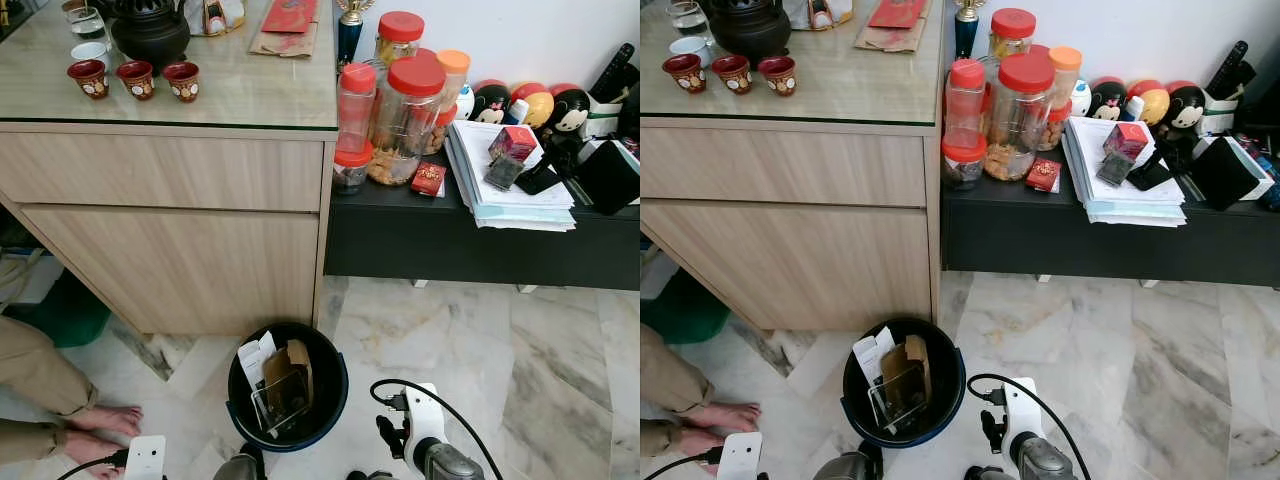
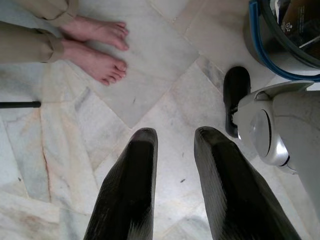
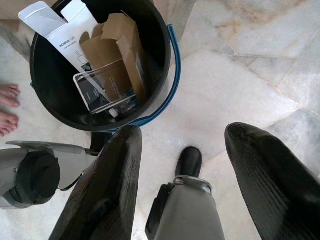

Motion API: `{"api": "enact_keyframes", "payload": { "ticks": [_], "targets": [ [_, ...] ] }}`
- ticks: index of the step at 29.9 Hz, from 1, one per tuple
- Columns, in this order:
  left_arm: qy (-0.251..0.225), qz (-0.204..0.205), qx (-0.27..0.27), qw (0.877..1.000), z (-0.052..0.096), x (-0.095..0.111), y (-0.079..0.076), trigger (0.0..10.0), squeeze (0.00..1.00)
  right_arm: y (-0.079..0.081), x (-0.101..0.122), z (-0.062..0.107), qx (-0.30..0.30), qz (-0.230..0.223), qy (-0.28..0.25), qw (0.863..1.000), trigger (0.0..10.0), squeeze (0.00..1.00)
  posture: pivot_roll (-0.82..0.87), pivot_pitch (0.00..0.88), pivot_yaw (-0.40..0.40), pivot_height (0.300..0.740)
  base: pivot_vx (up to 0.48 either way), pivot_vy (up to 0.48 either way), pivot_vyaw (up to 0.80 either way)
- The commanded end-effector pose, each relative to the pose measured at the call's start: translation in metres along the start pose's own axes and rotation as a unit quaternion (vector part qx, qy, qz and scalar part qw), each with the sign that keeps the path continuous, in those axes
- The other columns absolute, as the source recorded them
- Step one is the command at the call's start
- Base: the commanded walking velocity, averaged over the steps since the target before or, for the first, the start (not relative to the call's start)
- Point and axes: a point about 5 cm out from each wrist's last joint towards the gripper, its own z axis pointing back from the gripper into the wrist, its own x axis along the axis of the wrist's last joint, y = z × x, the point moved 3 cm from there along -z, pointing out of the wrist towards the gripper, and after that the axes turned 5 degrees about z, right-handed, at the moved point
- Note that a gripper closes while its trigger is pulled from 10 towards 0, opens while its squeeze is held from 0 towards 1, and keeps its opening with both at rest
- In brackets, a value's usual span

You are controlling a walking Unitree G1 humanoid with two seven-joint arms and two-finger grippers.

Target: Picking trash to rubbish bin

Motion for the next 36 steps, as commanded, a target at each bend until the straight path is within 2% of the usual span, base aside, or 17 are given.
{"api": "enact_keyframes", "payload": {
  "ticks": [1,12,26,36],
  "targets": [
    [0.007,-0.001,0.003,1.000,0.0007,-0.0041,0.0004,10.0,0.00,-0.0023,-0.0102,0.0021,-0.008,-0.013,0.015,1.000,10.0,0.00,0.12,0.152,-0.031,0.740,0.000,0.000,0.00],
    [0.003,0.006,-0.004,1.000,0.0008,-0.0031,-0.0019,10.0,0.00,-0.0041,-0.0153,0.0035,-0.013,-0.013,0.022,1.000,10.0,0.00,0.13,0.137,-0.032,0.740,0.000,0.000,0.00],
    [-0.005,0.009,-0.010,1.000,-0.0006,0.0032,-0.0052,10.0,0.00,-0.0042,-0.0182,0.0040,-0.011,-0.013,0.028,0.999,10.0,0.00,0.12,0.132,-0.034,0.740,-0.267,0.000,0.00],
    [-0.006,0.012,-0.010,1.000,-0.0006,0.0035,-0.0061,10.0,0.00,-0.0054,-0.0193,0.0046,-0.011,-0.014,0.029,0.999,10.0,0.00,0.12,0.144,-0.040,0.740,0.000,0.000,0.00]
  ]
}}
